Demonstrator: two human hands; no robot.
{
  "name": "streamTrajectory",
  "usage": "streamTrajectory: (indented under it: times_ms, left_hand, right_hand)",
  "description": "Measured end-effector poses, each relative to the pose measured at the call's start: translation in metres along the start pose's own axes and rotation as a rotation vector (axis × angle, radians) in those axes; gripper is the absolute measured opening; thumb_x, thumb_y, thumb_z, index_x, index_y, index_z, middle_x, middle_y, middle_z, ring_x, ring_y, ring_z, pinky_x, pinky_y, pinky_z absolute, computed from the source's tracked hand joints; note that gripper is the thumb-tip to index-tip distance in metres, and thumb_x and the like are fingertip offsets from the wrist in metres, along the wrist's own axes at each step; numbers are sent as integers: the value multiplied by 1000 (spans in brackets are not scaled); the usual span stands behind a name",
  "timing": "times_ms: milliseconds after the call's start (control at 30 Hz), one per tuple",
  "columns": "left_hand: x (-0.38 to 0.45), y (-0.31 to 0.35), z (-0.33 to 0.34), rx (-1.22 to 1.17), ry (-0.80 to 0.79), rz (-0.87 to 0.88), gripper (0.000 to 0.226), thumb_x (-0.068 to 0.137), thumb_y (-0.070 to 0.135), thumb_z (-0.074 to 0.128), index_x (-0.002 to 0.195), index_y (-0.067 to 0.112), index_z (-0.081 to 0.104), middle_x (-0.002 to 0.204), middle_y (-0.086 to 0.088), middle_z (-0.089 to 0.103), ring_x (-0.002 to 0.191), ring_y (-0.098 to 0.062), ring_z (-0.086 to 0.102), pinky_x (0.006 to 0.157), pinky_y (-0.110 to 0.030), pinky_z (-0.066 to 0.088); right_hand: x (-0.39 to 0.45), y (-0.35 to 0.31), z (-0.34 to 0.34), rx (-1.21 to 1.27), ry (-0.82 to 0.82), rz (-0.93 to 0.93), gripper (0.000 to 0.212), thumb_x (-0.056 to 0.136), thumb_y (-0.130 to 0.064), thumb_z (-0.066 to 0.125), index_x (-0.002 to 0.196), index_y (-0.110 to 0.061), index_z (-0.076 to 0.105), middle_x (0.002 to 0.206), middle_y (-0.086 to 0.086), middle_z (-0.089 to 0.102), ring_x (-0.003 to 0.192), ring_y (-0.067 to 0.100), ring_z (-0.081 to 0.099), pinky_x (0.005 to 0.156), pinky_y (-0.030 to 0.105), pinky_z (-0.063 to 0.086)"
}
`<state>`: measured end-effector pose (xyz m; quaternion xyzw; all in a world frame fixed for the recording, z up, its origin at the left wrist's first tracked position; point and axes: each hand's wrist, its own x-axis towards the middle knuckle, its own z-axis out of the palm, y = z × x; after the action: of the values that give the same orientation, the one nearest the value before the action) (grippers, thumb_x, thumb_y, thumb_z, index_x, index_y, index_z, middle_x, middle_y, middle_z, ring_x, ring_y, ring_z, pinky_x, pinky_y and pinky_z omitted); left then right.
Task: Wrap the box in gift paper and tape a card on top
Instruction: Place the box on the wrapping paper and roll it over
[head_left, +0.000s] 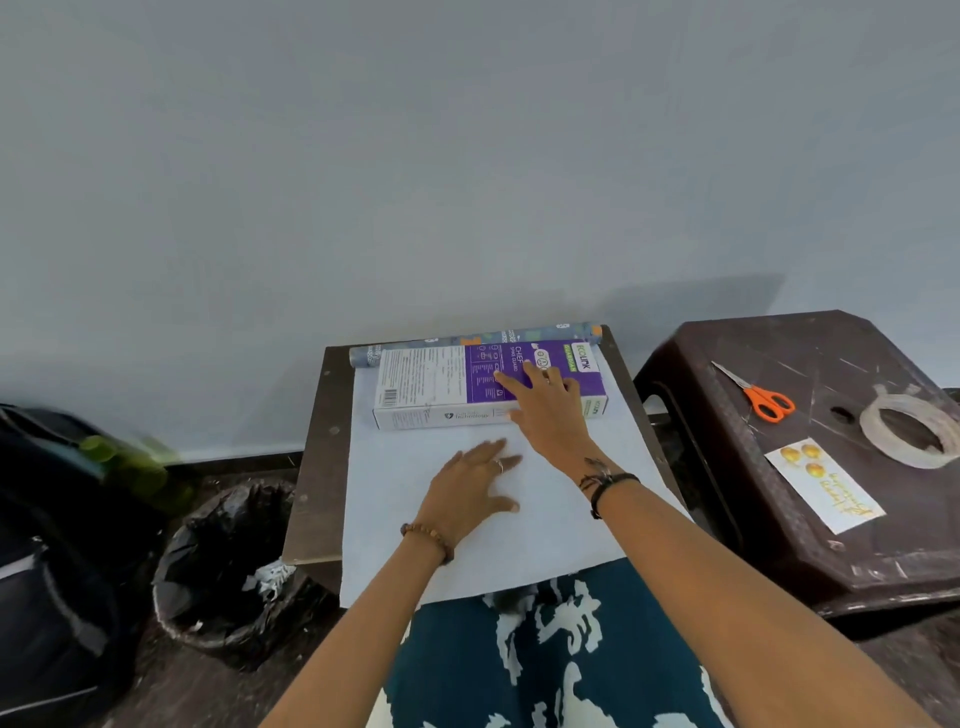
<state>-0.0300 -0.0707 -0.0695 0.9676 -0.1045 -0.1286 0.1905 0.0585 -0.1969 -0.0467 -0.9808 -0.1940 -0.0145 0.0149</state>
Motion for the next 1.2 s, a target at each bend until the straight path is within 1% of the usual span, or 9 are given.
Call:
streamTrajectory:
  times_ms: [67,167,600,933,1000,1033,1067,1133,1200]
  left_hand:
    - [12,0,-3,-11,-103,-39,82,83,55,55,148,31,11,157,1,-4,145,-19,-5,116,-40,-3]
    - [20,0,-1,22,-183,-67,90,80,61,55,148,33,3,157,-2,-12,144,-25,-12,114,-45,-8]
    - [-17,4,-2,22,-239,-18,94,75,51,68,148,33,12,158,0,-4,145,-22,-6,115,-46,-3]
    - [-29,5,1,12,-248,-6,90,77,47,67,148,34,13,157,2,-4,145,-20,-7,115,-44,-3]
    - [-28,5,-3,-12,-277,-17,83,79,50,65,146,34,20,157,4,2,145,-19,-3,116,-43,1]
    - [-27,5,-7,-31,-278,-27,76,79,52,63,144,34,28,156,5,12,145,-18,6,116,-41,8]
    - [-26,5,-14,-47,-240,-33,65,80,52,62,139,33,40,152,7,28,142,-18,22,113,-38,20]
    - [-19,10,-32,-76,-25,-25,46,86,47,58,126,24,57,132,5,54,124,-17,48,100,-30,40]
    - [-5,15,-54,-123,236,-46,42,90,37,56,126,15,55,125,-3,58,115,-18,54,93,-24,44]
  right_hand:
    - [1,3,-1,-19,-10,-19,56,96,-31,48,145,-29,22,148,9,28,132,31,29,103,46,33]
    - [-3,6,-1,-26,-23,-37,57,96,-29,48,146,-28,20,150,10,26,133,31,28,104,45,34]
    - [-51,-5,1,4,-58,-8,62,96,-26,50,148,-26,17,151,10,23,138,29,21,108,44,30]
    - [-47,-7,0,-41,-77,-24,63,94,-24,53,147,-26,19,149,10,26,137,30,24,107,46,32]
    - [-38,-3,-3,-56,-94,-47,61,94,-27,53,147,-28,20,148,8,28,136,30,25,107,47,32]
    - [-33,1,-6,-50,-106,-65,60,95,-29,52,146,-29,22,147,7,30,136,29,26,107,47,32]
    - [-29,5,-11,-28,-123,-85,57,94,-33,51,145,-30,25,146,7,32,135,28,27,107,47,32]
    - [-21,12,-22,59,-164,-119,53,92,-44,50,140,-28,36,140,6,40,131,26,34,104,44,35]
    - [-8,17,-29,189,-172,-109,48,93,-48,46,131,-20,48,130,8,51,121,25,47,94,37,43]
